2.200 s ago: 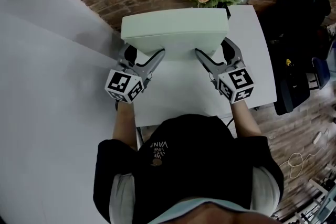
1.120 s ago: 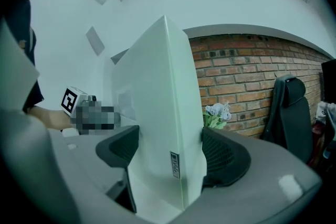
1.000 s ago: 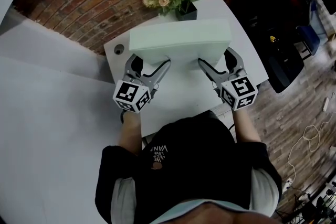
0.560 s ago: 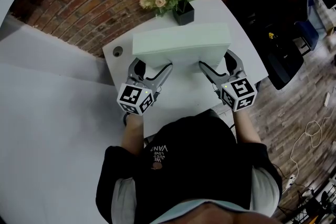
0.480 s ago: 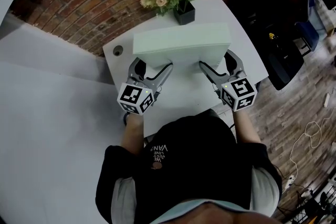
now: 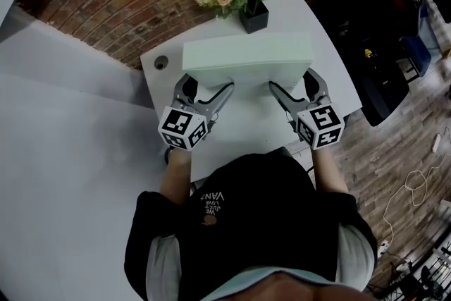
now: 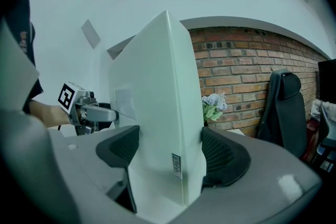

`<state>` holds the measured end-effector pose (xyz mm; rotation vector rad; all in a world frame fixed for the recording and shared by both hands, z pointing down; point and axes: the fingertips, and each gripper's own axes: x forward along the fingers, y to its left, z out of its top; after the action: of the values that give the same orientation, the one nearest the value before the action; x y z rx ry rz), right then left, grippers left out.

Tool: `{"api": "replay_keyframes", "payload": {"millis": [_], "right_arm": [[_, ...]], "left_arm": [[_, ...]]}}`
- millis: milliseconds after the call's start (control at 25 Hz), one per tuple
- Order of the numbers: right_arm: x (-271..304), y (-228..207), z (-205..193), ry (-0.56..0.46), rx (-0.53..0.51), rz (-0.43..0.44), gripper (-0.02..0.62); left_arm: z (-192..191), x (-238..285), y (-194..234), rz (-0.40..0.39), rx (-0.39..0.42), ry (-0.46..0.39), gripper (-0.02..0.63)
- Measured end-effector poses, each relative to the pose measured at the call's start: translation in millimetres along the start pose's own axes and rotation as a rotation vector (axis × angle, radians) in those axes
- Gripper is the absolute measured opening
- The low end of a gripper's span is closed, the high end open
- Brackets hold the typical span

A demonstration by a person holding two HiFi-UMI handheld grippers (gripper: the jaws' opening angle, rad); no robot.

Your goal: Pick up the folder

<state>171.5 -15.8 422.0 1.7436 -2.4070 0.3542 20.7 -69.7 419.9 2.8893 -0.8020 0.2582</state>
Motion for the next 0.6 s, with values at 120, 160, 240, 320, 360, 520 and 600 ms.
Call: {"api": "replay_keyframes", "payload": {"millis": [120,160,240,320,360,520,600], "right_arm": [[2.0,-1.3,-2.4,0.01,0.001,0.001,0.365],[2.6,-1.5,-1.9,0.008,0.003,0.001,0.365],[3.3,-2.4,-0.9,0.007,0.005,0.0,0.365],[4.0,-3.4,-0.9,0.008,0.0,-0.002,0.365],[4.2,-3.7,-0.9,0.007,-0.002,-0.004,0.365],[4.5,-4.4,-2.0,0.008,0.002,-0.007,0.365],[5.4,-4.8,-2.7,0.01,0.005,-0.008,0.365]], "left_arm": [[-0.3,1.7,1.3,-0.001,0.004,0.005,0.4],[-0.1,2.3,1.7,-0.001,0.004,0.005,0.4],[0.4,3.5,2.2,-0.002,0.002,0.006,0.4],[0.4,4.4,2.6,-0.002,0.003,0.007,0.4],[0.2,4.6,2.6,-0.002,0.003,0.008,0.399],[-0.3,5.3,2.4,-0.004,0.002,0.009,0.4],[-1.1,6.0,3.1,-0.004,0.0,0.012,0.4]]}}
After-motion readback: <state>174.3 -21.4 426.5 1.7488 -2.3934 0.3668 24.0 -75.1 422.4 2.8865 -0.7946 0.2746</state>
